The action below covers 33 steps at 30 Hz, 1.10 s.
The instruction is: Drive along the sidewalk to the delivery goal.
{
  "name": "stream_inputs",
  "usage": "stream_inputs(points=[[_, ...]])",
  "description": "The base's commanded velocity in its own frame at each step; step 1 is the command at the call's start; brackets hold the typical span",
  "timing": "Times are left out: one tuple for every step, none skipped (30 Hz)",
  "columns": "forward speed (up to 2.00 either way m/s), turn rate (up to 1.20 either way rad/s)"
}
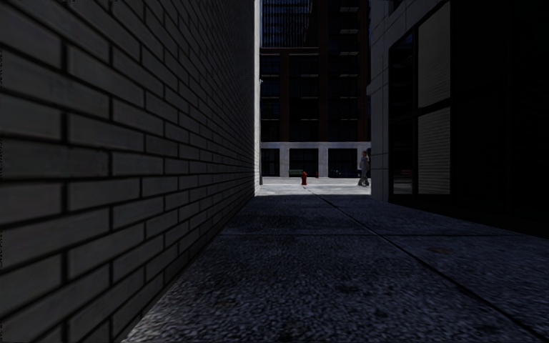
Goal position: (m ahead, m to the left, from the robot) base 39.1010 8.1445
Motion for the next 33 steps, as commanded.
stream_inputs(points=[[1.29,0.00],[1.29,0.00],[1.29,0.00],[1.29,0.00],[1.29,0.00],[1.29,0.00],[1.29,0.00],[1.29,0.00],[1.29,0.00],[1.29,0.00],[1.29,0.00],[1.29,0.00],[1.29,0.00],[1.29,0.00],[1.29,0.00],[1.29,0.00],[1.29,0.00],[1.29,0.00],[1.29,0.00],[1.29,0.00],[1.29,0.00],[1.29,0.00],[1.29,0.00],[1.29,0.00],[1.29,0.00],[1.29,0.00],[1.29,0.00],[1.29,0.00],[1.29,0.00],[1.29,0.00],[1.29,0.00],[1.29,0.00],[1.29,0.00]])
